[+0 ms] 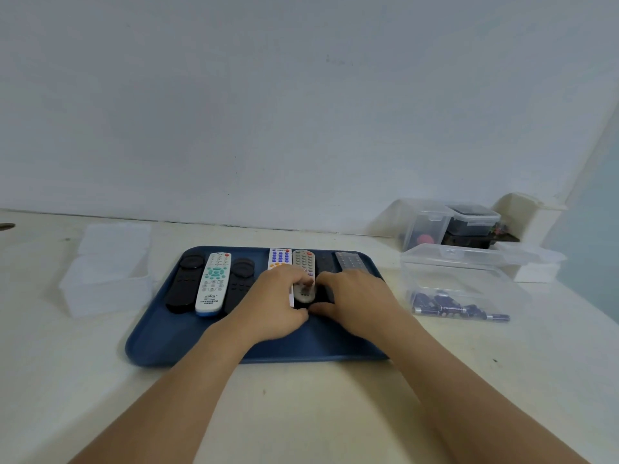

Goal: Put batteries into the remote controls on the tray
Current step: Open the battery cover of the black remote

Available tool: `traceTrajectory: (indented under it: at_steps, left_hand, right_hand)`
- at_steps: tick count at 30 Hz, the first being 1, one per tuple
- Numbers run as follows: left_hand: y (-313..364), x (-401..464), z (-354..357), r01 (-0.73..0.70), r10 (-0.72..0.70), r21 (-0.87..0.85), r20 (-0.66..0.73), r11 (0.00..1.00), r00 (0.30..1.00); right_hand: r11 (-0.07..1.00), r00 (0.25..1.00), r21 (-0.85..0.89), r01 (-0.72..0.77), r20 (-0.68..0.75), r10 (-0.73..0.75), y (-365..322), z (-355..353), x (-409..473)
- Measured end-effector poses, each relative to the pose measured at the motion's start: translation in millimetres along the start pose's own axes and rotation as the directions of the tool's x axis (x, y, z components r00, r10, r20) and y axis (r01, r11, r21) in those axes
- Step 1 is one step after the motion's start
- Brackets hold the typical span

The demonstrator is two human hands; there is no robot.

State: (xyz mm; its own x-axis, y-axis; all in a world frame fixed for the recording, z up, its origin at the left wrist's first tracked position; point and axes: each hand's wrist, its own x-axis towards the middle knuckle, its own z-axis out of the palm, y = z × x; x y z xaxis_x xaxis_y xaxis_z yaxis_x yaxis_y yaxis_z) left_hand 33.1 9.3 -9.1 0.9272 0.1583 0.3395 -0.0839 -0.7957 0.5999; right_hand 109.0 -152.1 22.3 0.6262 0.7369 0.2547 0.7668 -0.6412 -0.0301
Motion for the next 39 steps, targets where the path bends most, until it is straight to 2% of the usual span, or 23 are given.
traceTrajectory:
  at_steps: [4,6,8,10,11,12,14,15,16,17,18,19,20,21,22,23,24,25,27,29,31,34,39]
  left_hand:
    - [2,0,0,0.028,-0.028,-0.001,0.022,1.000,0.999]
    - [1,-1,1,0.038,-0.039,0.001,0.020,0.999,0.999]
    - [-1,-1,2,0.046,-0.047,0.014,0.007,0.999,0.999]
    - [-1,-1,2,0.050,-0.050,0.028,-0.005,0.998,0.999]
    - [0,-1,2,0.048,-0.048,0.035,-0.009,0.998,0.999]
    - [1,-2,2,0.048,-0.048,0.044,-0.007,0.998,0.999]
    - [3,-4,2,0.051,-0.051,0.054,0.003,0.997,0.999]
    - [5,-4,2,0.065,-0.065,0.037,-0.009,0.997,0.998]
    - [10,-3,0,0.099,-0.099,-0.015,-0.053,0.995,0.994]
    - [15,-2,-3,0.141,-0.159,-0.135,-0.126,0.981,0.979]
    - [22,0,-9,0.176,-0.253,-0.339,-0.198,0.924,0.947]
    - [29,1,-17,0.170,-0.367,-0.590,-0.232,0.790,0.901]
    - [34,2,-26,0.137,-0.472,-0.807,-0.189,0.574,0.861]
    - [38,1,-34,0.110,-0.516,-0.937,-0.082,0.331,0.853]
    - [41,-1,-41,0.140,-0.491,-0.981,0.057,0.135,0.869]
    - [44,-5,-46,0.241,-0.412,-0.969,0.202,0.044,0.888]
    - [49,-10,-49,0.367,-0.315,-0.929,0.333,0.051,0.888]
    - [56,-14,-47,0.470,-0.230,-0.874,0.436,0.121,0.870]
    - [70,-20,-37,0.523,-0.130,-0.784,0.512,0.334,0.849]
    - [79,-21,-22,0.441,-0.138,-0.754,0.432,0.487,0.891]
    - [78,-19,-9,0.375,-0.192,-0.723,0.325,0.580,0.926]
    - [76,-17,-4,0.355,-0.242,-0.680,0.260,0.641,0.935]
    - [76,-18,-8,0.301,-0.222,-0.582,0.206,0.755,0.953]
  right_hand:
    - [1.000,1.000,0.020,-0.008,-0.020,0.008,-4,-3,-2]
    - [0.995,0.998,0.083,-0.056,-0.035,0.059,-8,-3,-3]
    - [0.960,0.980,0.225,-0.166,-0.074,0.186,-7,-4,-2]
    - [0.880,0.926,0.382,-0.281,-0.135,0.354,3,-12,0]
    - [0.809,0.882,0.484,-0.334,-0.141,0.449,10,-19,0]
    - [0.692,0.832,0.618,-0.374,-0.107,0.545,18,-26,1]
    - [0.294,0.753,0.884,-0.363,0.092,0.652,32,-38,-1]
    - [0.074,0.754,0.942,-0.326,0.212,0.622,37,-41,-3]
    - [-0.102,0.780,0.949,-0.297,0.303,0.547,41,-45,-6]
    - [-0.227,0.813,0.932,-0.283,0.358,0.459,45,-47,-9]
    - [-0.304,0.842,0.910,-0.283,0.388,0.375,48,-49,-11]
    - [-0.343,0.865,0.893,-0.291,0.399,0.303,51,-50,-13]
    - [-0.354,0.882,0.883,-0.307,0.404,0.242,53,-51,-15]
    - [-0.341,0.895,0.882,-0.325,0.403,0.189,55,-51,-16]
    - [-0.314,0.906,0.886,-0.342,0.399,0.138,56,-50,-17]
    - [-0.277,0.916,0.893,-0.354,0.391,0.089,55,-49,-18]
    - [-0.222,0.924,0.905,-0.363,0.380,0.042,52,-47,-19]
    - [-0.148,0.930,0.919,-0.364,0.368,0.001,49,-44,-19]
    - [0.003,0.945,0.946,-0.324,0.323,-0.057,38,-37,-20]
    - [0.055,0.971,0.972,-0.227,0.230,-0.063,26,-30,-20]
    - [0.106,0.992,0.987,-0.124,0.121,0.029,17,-26,-19]
    - [0.239,0.987,0.971,-0.022,-0.018,0.162,15,-22,-15]
    - [0.278,0.978,0.959,0.055,-0.107,0.178,16,-22,-16]
